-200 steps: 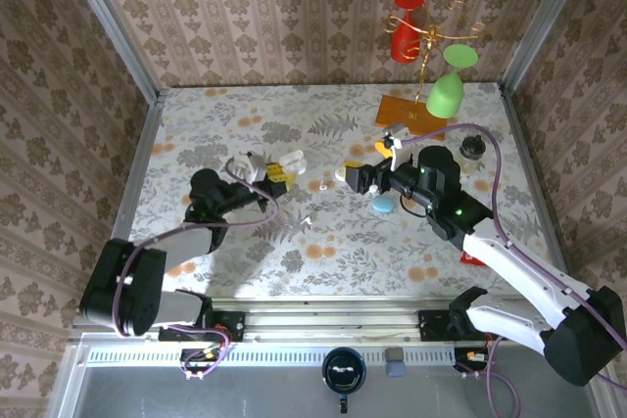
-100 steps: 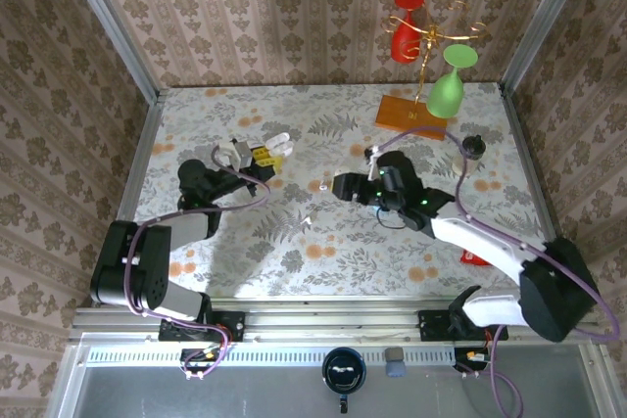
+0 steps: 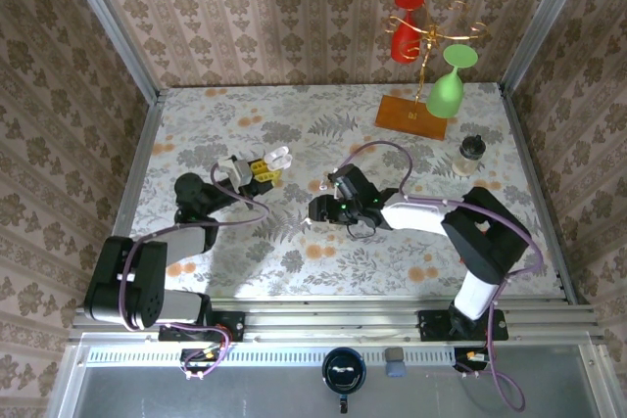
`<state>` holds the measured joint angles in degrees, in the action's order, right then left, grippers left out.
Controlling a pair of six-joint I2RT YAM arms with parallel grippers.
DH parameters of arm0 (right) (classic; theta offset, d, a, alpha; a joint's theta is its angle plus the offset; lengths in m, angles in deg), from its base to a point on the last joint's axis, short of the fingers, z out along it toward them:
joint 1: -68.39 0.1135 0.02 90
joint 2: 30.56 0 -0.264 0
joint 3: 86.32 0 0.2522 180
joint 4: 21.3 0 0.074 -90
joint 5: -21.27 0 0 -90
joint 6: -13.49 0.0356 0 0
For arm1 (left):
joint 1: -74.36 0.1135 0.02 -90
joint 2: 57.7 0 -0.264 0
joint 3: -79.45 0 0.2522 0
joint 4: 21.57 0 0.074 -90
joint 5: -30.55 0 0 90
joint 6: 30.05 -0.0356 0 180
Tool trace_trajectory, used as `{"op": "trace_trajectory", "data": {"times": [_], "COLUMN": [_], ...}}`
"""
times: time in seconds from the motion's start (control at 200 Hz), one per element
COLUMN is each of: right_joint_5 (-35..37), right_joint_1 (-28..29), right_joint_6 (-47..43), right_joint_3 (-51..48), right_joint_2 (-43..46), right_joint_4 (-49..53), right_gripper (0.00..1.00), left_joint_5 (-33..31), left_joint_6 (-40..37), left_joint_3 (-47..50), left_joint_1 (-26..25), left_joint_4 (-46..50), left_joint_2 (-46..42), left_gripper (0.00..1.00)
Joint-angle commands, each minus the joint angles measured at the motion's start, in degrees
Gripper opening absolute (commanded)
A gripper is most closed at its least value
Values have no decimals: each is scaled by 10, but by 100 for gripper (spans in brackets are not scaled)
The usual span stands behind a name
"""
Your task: Insert wireless bluetooth earbuds into charging case
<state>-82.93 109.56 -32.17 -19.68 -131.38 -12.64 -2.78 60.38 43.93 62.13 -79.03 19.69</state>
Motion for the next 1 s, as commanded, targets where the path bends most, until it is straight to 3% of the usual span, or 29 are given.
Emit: {"op": "trace_trajectory", "data": {"times": [0.0, 0.13, 0.82, 0.995], "right_joint_5": [-16, -28, -46, -34], "right_joint_1": [6, 6, 8, 8], "right_joint_6": [7, 7, -6, -14], "right_joint_3": [31, 49, 61, 57], "right_joint_2": [-35, -68, -108, -102], "right_joint_4": [-20, -24, 5, 10], "right_gripper": [49, 41, 29, 21], "left_joint_5": [16, 22, 21, 23], "left_joint_6": [-15, -13, -11, -11], "left_joint_3": [4, 4, 5, 3], "left_joint_1": [5, 4, 4, 4], "left_joint_4": [-22, -22, -22, -22], "left_joint_2": [-14, -12, -2, 2], "left_gripper": [0, 0, 1, 1]}}
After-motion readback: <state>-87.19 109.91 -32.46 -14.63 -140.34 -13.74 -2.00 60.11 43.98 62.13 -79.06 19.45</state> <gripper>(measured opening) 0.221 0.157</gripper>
